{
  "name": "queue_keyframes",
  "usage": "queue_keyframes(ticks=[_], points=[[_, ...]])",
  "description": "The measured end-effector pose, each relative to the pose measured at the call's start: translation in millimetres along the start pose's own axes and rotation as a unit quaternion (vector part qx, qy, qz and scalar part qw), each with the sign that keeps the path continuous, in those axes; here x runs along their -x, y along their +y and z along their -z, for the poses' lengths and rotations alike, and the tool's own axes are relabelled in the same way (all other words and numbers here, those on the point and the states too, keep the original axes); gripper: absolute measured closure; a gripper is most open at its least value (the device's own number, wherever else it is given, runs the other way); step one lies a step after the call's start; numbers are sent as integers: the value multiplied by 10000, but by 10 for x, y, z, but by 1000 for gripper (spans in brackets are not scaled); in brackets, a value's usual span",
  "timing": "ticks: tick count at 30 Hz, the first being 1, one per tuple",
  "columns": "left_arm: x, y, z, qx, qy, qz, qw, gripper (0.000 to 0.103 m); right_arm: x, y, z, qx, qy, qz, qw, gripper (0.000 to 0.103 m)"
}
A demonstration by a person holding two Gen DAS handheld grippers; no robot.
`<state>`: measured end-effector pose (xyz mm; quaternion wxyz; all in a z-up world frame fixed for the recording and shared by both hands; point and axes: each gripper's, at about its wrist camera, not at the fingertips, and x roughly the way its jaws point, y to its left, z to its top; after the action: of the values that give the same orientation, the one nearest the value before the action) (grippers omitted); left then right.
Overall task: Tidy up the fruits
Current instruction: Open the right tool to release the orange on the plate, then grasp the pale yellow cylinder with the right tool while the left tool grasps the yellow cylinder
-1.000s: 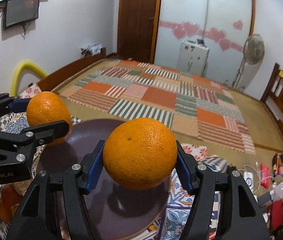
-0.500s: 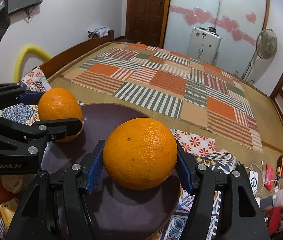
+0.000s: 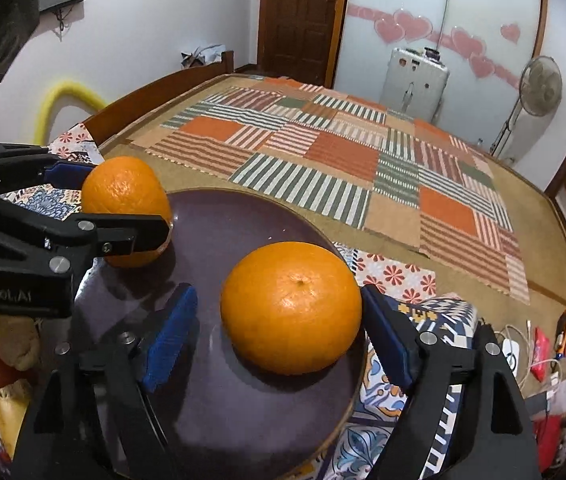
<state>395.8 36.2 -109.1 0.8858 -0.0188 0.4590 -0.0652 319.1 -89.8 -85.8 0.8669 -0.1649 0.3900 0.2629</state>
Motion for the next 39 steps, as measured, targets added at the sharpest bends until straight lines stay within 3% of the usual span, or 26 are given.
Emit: queue_keyframes(ticks=[11, 17, 22, 29, 39], points=[[539, -11, 163, 61, -513, -33, 9987, 33, 457, 75, 97, -21, -486, 160, 9987, 23], [1025, -32, 449, -34, -1047, -437, 9935, 33, 774, 173, 203, 30, -746, 247, 9969, 23], [1297, -84, 714, -197, -1222, -529, 9909, 33, 976, 289, 339, 4, -973, 171, 9951, 23], [1384, -13, 1055, -252, -1093, -592, 9919, 31, 1036, 473, 544, 126, -1038, 147, 9944, 23], [1077, 374, 1439, -118, -625, -693, 9956, 31, 906, 533, 729, 74, -911, -68, 9958, 23]])
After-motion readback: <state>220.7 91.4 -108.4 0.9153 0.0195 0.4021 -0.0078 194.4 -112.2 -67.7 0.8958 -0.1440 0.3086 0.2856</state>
